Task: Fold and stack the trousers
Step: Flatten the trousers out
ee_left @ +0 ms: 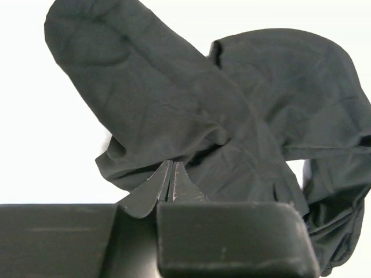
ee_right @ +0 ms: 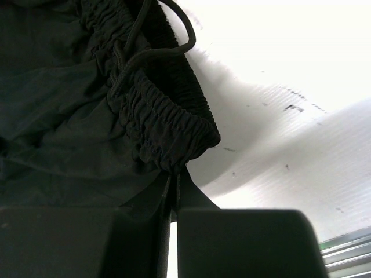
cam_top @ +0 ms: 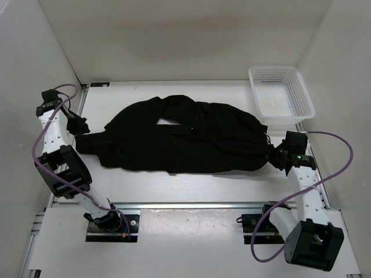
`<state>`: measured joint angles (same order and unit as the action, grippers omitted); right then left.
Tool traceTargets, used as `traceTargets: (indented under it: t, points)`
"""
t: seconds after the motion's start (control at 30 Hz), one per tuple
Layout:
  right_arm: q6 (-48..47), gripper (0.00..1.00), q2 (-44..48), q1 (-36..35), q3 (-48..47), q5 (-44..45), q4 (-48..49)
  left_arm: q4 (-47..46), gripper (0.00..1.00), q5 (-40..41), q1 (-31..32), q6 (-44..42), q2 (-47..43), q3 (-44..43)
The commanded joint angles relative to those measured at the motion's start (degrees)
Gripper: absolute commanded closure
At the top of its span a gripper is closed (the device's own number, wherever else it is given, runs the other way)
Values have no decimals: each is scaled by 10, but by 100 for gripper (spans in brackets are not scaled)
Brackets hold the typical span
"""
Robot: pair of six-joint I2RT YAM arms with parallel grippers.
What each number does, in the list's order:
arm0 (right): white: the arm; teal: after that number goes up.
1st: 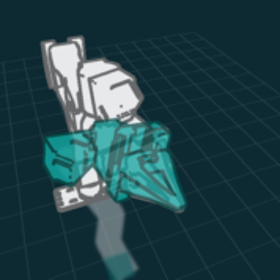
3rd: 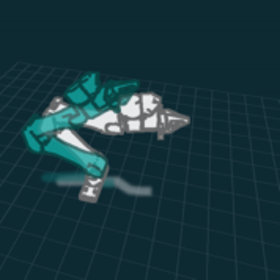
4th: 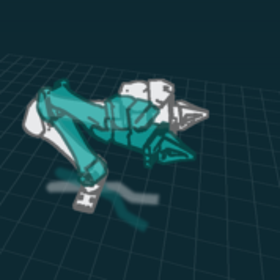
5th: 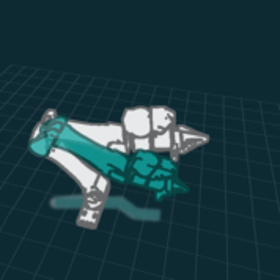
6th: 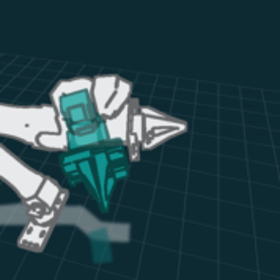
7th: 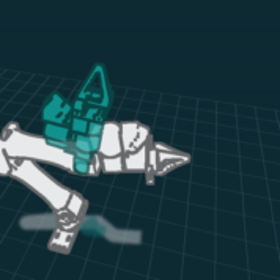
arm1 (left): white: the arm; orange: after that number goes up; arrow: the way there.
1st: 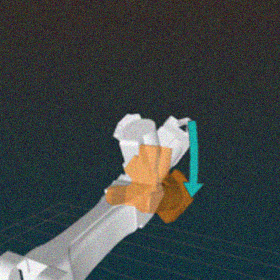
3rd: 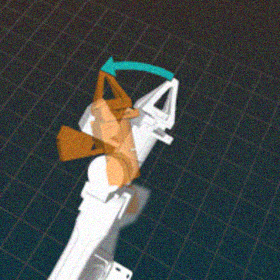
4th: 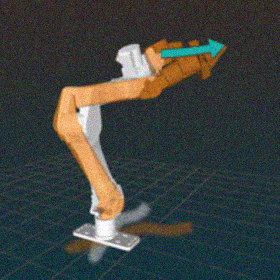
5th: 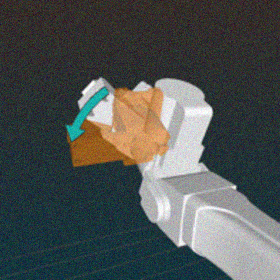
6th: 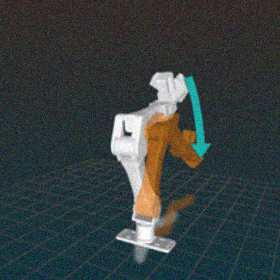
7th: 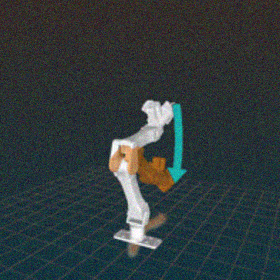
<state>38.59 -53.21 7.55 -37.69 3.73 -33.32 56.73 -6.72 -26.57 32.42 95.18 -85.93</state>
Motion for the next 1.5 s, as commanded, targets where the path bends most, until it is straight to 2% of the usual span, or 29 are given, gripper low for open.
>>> traceTargets:
  t: [0.0,0.03,0.07,0.13,0.17,0.2,0.27,0.43,0.5,0.63,0.77,0.8,0.93,1.0,1.1,1.13,1.17,1.23,1.3,1.33,1.4,1.47]
  points:
    - [-21,100,9,18,-11,-4,-5,-24,90,-8,-4,5,-6,39]
    - [-21,100,9,18,-11,-9,-5,-41,90,-27,-4,11,-6,58]
    - [-21,100,4,24,-11,-14,-5,-41,82,-33,-4,18,4,63]
    - [-26,100,4,24,-5,-29,1,-41,61,-28,-4,32,25,70]
    - [-26,100,-1,29,0,-36,6,-41,45,-22,-16,52,30,82]
    - [-33,100,-9,29,0,-43,6,-47,43,-22,-24,63,30,91]
    - [-40,100,-15,34,0,-55,6,-60,43,-14,-46,91,30,111]
    - [-53,100,-33,40,-5,-80,12,-93,42,14,-46,111,56,132]
    - [-53,100,-33,40,-11,-80,12,-109,47,22,-46,111,69,132]
    - [-53,100,-38,40,-17,-80,12,-109,90,28,-52,98,117,91]
    - [-58,100,-38,50,-22,-80,5,-83,90,71,-52,92,98,42]
    - [-58,100,-38,56,-22,-80,5,-73,90,109,-46,87,86,27]
    - [-69,100,-33,76,-22,-80,-1,10,90,200,-26,65,43,-102]
    - [-69,100,-33,83,-22,-80,-1,36,90,235,-26,60,33,-136]
    - [-75,100,-33,88,-22,-80,-1,45,90,243,-26,60,13,-165]
    - [-75,100,-33,88,-22,-80,-1,45,83,232,-26,53,13,-165]
    - [-75,100,-33,88,-17,-80,-1,45,64,225,-26,53,13,-165]
    - [-75,100,-33,88,-17,-80,-1,53,44,214,-26,53,19,-165]
    - [-75,100,-33,88,-12,-75,-1,53,31,214,-26,53,19,-151]
    - [-81,100,-33,88,-12,-75,-1,53,21,214,-26,58,19,-142]
    - [-81,100,-33,93,-6,-70,-1,42,21,214,-26,58,11,-108]
    - [-87,100,-33,93,-6,-70,-1,30,42,205,-26,58,5,-80]
